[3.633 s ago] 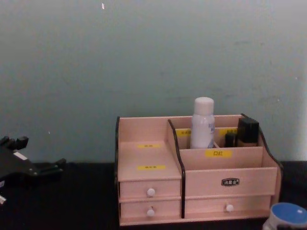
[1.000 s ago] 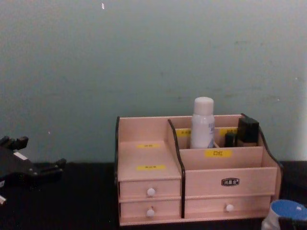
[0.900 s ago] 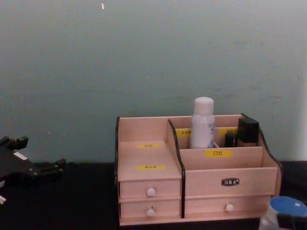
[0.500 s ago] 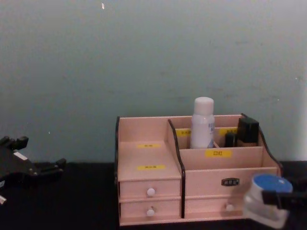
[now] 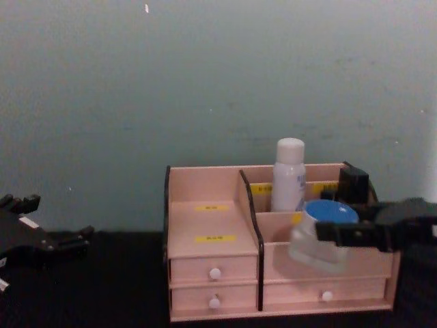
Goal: Pick up the facial cleanser and watermelon frost from the table and place them into the tiered storage box.
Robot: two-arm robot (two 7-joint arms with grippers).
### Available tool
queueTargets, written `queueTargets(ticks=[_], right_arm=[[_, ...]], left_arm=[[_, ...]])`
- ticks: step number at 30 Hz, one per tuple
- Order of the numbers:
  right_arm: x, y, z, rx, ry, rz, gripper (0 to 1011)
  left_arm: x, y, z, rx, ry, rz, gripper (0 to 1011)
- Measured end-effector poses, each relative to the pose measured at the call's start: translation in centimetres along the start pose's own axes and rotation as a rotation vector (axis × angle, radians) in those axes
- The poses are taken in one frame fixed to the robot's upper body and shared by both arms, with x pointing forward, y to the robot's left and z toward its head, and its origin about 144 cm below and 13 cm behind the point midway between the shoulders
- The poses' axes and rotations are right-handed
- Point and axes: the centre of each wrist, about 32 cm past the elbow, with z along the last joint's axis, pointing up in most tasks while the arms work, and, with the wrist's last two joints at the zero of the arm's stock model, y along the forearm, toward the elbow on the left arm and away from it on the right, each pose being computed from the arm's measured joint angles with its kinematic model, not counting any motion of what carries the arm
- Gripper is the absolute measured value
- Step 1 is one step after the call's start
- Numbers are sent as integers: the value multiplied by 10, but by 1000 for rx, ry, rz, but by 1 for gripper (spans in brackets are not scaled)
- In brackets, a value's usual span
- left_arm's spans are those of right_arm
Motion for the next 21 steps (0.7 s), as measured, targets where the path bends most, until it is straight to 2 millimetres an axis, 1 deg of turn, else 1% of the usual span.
queueTargets(ticks=[9,12,21], right_arm=[[1,25,18,26,-25,34,706],[2,30,21,28,-27,41,706],[4,56,33,27,-33,68,706]], left_arm=[[0,0,0,0,0,0,1001],[0,0,0,0,0,0,1001],[0,0,0,0,0,0,1001]])
